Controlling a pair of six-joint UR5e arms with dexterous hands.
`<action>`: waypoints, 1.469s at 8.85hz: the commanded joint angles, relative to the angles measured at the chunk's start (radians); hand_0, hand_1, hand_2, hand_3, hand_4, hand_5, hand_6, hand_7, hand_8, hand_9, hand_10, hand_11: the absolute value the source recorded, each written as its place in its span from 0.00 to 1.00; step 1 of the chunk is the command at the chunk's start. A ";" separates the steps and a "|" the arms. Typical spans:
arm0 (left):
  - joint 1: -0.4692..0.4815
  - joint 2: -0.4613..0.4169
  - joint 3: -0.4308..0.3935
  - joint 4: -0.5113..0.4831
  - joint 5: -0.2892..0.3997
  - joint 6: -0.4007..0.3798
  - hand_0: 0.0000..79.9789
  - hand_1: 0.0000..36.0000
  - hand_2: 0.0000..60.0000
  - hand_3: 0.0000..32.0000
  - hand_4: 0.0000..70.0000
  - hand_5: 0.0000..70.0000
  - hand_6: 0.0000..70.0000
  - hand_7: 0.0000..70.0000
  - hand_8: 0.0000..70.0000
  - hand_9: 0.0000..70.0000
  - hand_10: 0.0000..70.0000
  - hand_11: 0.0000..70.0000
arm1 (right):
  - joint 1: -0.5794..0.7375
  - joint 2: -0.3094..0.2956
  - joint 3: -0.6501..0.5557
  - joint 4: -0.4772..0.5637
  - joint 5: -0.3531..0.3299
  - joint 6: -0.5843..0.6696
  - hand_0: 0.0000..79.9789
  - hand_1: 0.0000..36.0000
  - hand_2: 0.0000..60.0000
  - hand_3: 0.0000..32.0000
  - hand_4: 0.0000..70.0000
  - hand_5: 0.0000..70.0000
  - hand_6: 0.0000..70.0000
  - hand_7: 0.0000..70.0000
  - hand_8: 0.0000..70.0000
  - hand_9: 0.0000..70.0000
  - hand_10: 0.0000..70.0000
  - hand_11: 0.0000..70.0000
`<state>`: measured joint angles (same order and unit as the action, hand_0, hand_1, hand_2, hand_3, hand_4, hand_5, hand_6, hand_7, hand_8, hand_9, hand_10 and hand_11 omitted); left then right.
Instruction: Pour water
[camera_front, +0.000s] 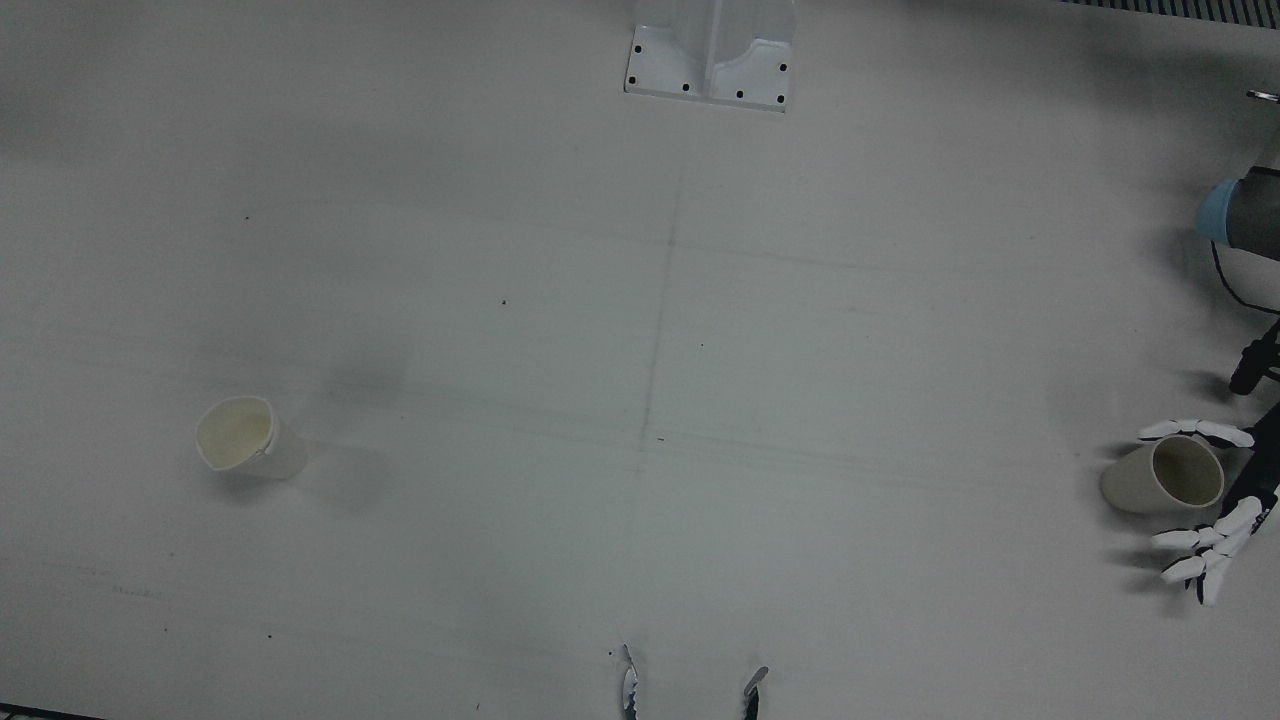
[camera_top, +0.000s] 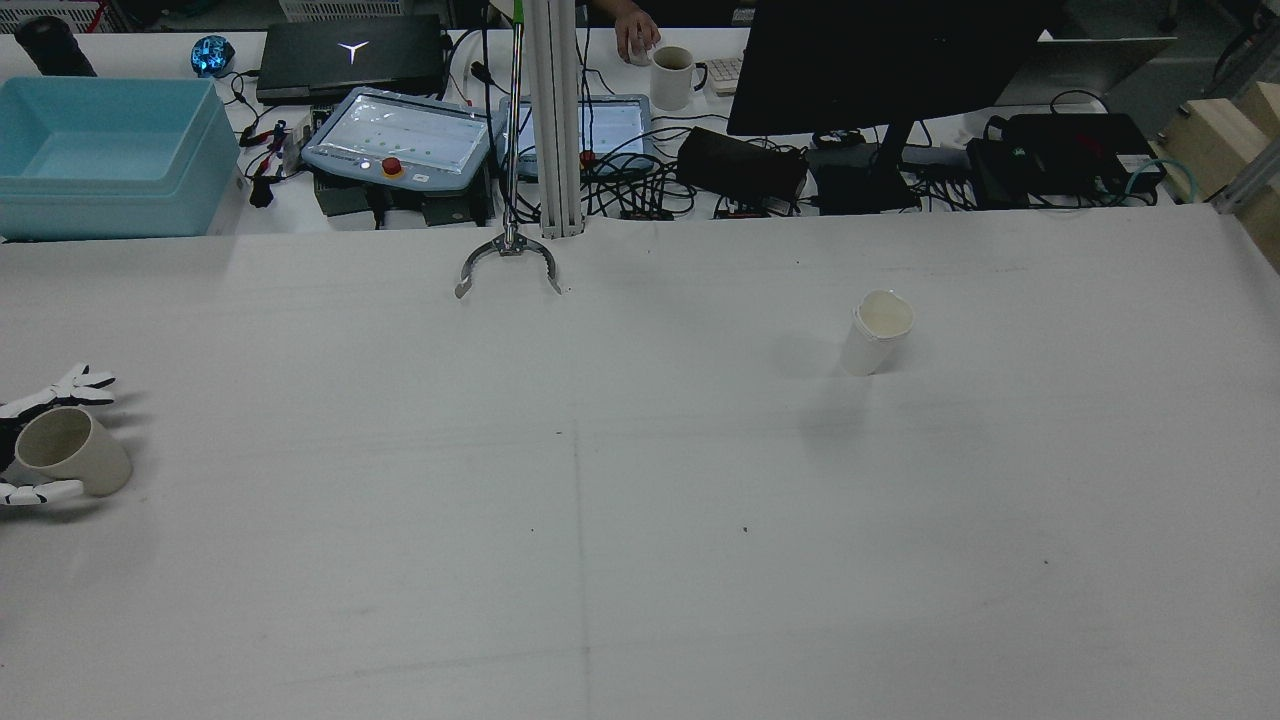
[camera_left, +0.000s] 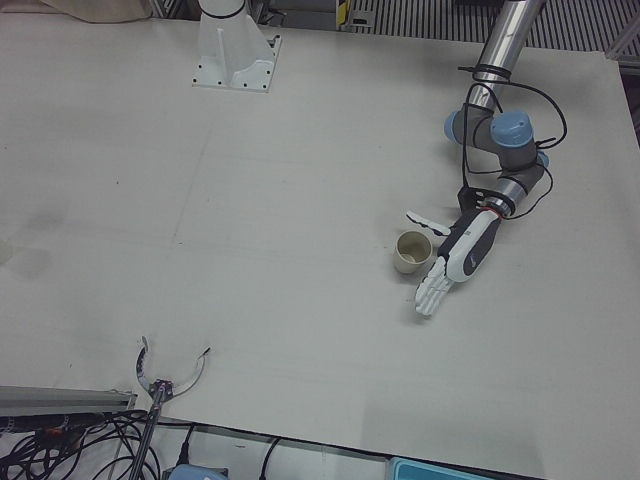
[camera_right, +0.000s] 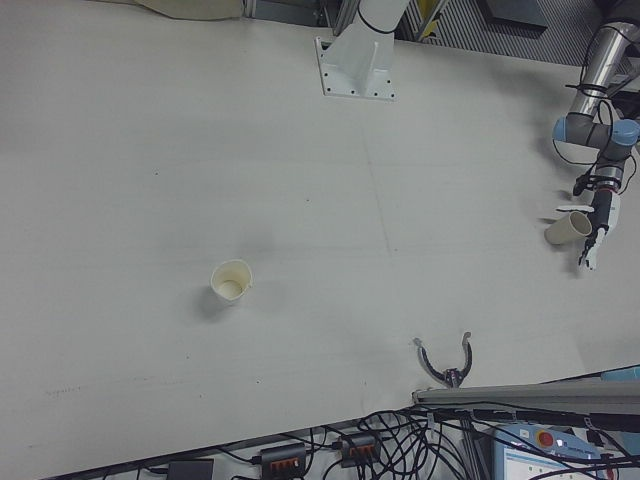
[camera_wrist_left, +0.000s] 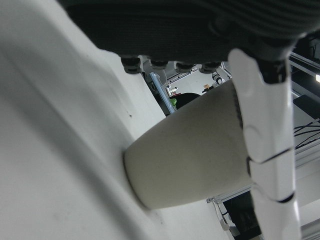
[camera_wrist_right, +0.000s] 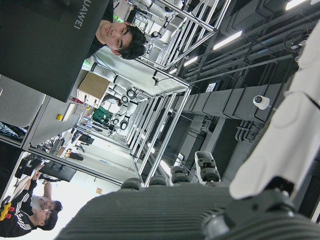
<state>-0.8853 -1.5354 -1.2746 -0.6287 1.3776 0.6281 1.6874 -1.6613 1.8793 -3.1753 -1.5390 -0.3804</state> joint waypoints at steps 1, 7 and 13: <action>0.000 0.001 -0.006 0.001 0.000 -0.004 0.65 0.62 0.63 0.00 0.65 0.93 0.15 0.29 0.02 0.04 0.06 0.11 | 0.000 0.000 0.000 0.000 0.000 0.000 0.55 0.30 0.14 0.00 0.02 0.21 0.03 0.11 0.00 0.00 0.00 0.00; -0.003 0.008 -0.100 0.113 0.001 -0.094 0.65 0.53 0.59 0.00 0.74 1.00 0.35 0.50 0.07 0.13 0.12 0.19 | -0.002 0.002 -0.002 0.000 0.000 0.000 0.55 0.30 0.14 0.00 0.03 0.22 0.03 0.12 0.00 0.00 0.00 0.00; -0.015 0.028 -0.287 0.256 0.006 -0.148 0.67 0.44 0.26 0.00 0.77 1.00 0.37 0.56 0.09 0.16 0.14 0.22 | -0.229 0.018 -0.107 0.014 0.181 -0.003 0.53 0.27 0.15 0.00 0.00 0.39 0.14 0.28 0.05 0.07 0.02 0.04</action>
<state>-0.8963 -1.5120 -1.4988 -0.4270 1.3830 0.4960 1.6034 -1.6596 1.8341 -3.1674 -1.4631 -0.3865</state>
